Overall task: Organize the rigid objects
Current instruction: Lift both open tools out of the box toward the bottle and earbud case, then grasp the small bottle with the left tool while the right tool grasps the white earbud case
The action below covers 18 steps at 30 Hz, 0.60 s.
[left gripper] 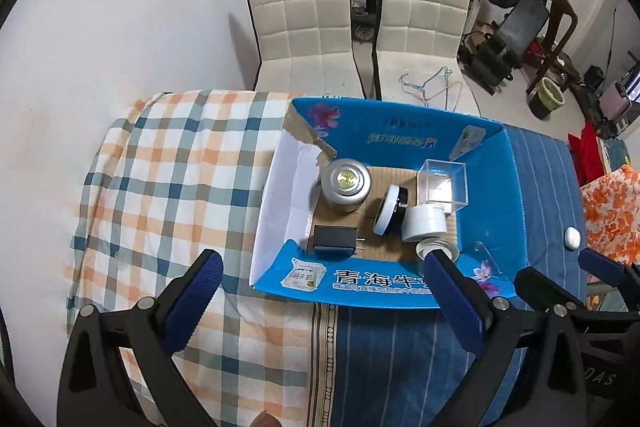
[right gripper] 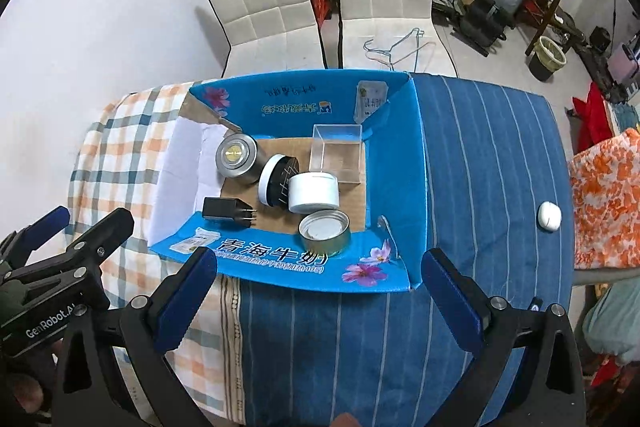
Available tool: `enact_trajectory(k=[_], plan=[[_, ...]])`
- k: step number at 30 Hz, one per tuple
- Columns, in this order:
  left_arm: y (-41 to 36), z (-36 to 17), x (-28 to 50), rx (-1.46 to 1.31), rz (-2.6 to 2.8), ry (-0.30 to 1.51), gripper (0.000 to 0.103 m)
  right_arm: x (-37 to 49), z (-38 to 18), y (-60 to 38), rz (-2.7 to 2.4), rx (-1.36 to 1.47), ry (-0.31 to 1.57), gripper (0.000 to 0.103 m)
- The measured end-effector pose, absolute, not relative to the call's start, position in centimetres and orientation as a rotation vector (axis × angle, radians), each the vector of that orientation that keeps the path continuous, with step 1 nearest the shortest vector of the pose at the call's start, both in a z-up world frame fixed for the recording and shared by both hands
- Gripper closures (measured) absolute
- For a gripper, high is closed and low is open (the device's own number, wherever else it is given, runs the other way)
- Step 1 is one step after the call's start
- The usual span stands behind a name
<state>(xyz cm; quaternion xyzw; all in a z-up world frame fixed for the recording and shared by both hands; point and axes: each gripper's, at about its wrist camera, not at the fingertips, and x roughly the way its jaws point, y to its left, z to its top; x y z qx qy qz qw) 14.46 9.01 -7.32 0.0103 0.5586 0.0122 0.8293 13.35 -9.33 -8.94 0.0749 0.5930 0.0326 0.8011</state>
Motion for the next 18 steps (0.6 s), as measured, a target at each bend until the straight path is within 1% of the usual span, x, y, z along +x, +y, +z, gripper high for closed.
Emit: enact_trajectory(k=[3, 8, 11, 18], plan=[[7.8, -7.4, 13.9, 0.038, 0.015, 1.188, 0.000, 12.6, -9.2, -10.6, 0.056, 0.172, 1.288, 0.000], [2.9, -9.5, 12.7, 0.095, -0.038, 1.224, 0.000, 10.7, -12.1, -15.9, -0.035, 0.197, 1.358, 0.000], [-1.5, -11.7, 12.0, 0.088, -0.111, 1.286, 0.000, 9.5, -14.5, -20.5, -0.097, 0.217, 1.414, 0.000], [-13.1, -16.3, 9.9, 0.152, -0.176, 1.347, 0.000, 6.6, -21.6, -34.8, -0.220, 0.297, 1.547, 0.000]])
